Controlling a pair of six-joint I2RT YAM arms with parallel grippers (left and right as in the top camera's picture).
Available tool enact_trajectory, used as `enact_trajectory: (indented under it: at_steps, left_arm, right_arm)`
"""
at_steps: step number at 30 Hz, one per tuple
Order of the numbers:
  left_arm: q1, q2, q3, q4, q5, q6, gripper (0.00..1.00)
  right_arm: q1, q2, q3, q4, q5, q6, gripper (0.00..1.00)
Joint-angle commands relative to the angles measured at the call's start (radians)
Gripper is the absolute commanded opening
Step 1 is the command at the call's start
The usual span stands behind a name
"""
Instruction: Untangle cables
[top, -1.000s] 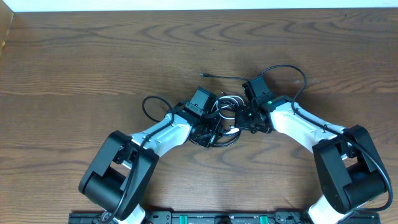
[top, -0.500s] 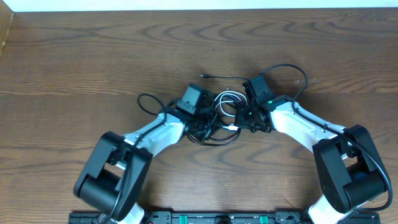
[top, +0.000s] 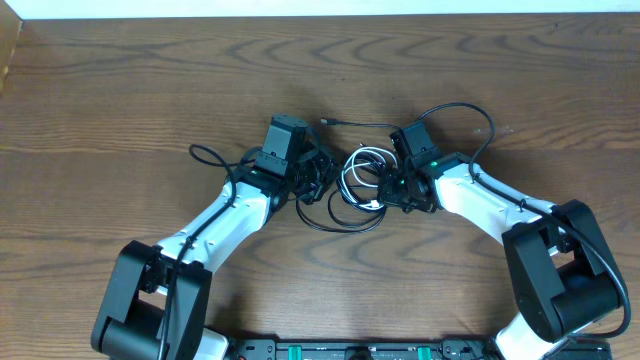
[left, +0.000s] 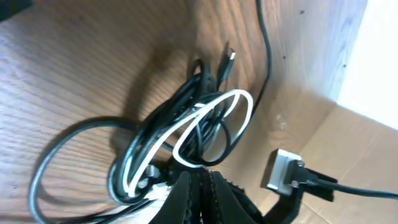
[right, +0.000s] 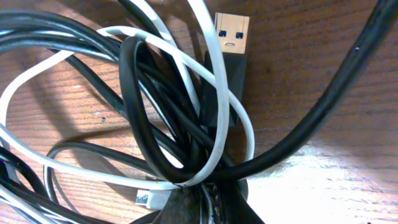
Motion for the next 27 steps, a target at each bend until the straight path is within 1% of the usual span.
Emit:
enact_trajectory:
  at_steps: [1, 3, 4, 6, 7, 8, 11, 15, 16, 17, 18, 19, 22, 24, 27]
  left_arm:
    - [-0.003, -0.008, 0.003, -0.064, -0.019, 0.040, 0.08]
    - [-0.014, -0.008, 0.003, -0.151, -0.020, 0.039, 0.09]
    - [-0.018, -0.008, 0.003, -0.171, -0.020, 0.039, 0.14]
    - [-0.032, -0.008, 0.003, -0.220, -0.032, 0.039, 0.31]
    - [-0.039, -0.007, 0.003, -0.238, -0.044, 0.039, 0.35]
    - [-0.047, -0.007, 0.003, -0.251, -0.058, 0.039, 0.35]
    - [-0.070, -0.002, 0.003, -0.259, -0.080, 0.038, 0.35]
    - [-0.092, -0.001, 0.003, -0.259, -0.080, 0.001, 0.35]
    - [-0.094, 0.000, 0.003, -0.259, -0.080, -0.017, 0.26]
    - [-0.095, 0.003, 0.003, -0.259, -0.082, -0.035, 0.15]
    - [-0.095, 0.006, 0.002, -0.259, -0.084, -0.053, 0.09]
    - [-0.095, 0.013, 0.002, -0.259, -0.085, -0.065, 0.08]
    - [-0.103, 0.047, 0.002, -0.257, -0.087, -0.097, 0.08]
    - [-0.114, 0.069, 0.002, -0.243, -0.086, -0.117, 0.11]
    - [-0.129, 0.095, 0.002, -0.164, -0.079, -0.121, 0.11]
  right_arm:
    - [0.003, 0.074, -0.048, -0.026, 0.042, -0.007, 0.01]
    - [0.003, 0.074, -0.048, -0.025, 0.042, -0.007, 0.01]
    - [0.003, 0.074, -0.048, -0.025, 0.042, -0.007, 0.01]
    - [0.003, 0.074, -0.048, -0.025, 0.042, -0.007, 0.01]
    - [0.003, 0.074, -0.048, -0.025, 0.042, -0.007, 0.01]
    - [0.003, 0.074, -0.048, -0.025, 0.042, -0.007, 0.01]
    - [0.003, 0.074, -0.048, -0.025, 0.042, -0.007, 0.01]
    - [0.003, 0.074, -0.048, -0.025, 0.042, -0.007, 0.01]
    - [0.003, 0.074, -0.048, -0.025, 0.042, -0.007, 0.01]
    - [0.003, 0.074, -0.048, -0.025, 0.042, -0.007, 0.01]
    - [0.003, 0.074, -0.048, -0.025, 0.042, -0.007, 0.01]
    - [0.003, 0.074, -0.048, -0.025, 0.042, -0.007, 0.01]
    - [0.003, 0.074, -0.048, -0.025, 0.042, -0.007, 0.01]
    - [0.003, 0.074, -0.048, -0.025, 0.042, -0.007, 0.01]
    - [0.003, 0.074, -0.048, -0.025, 0.042, -0.007, 0.01]
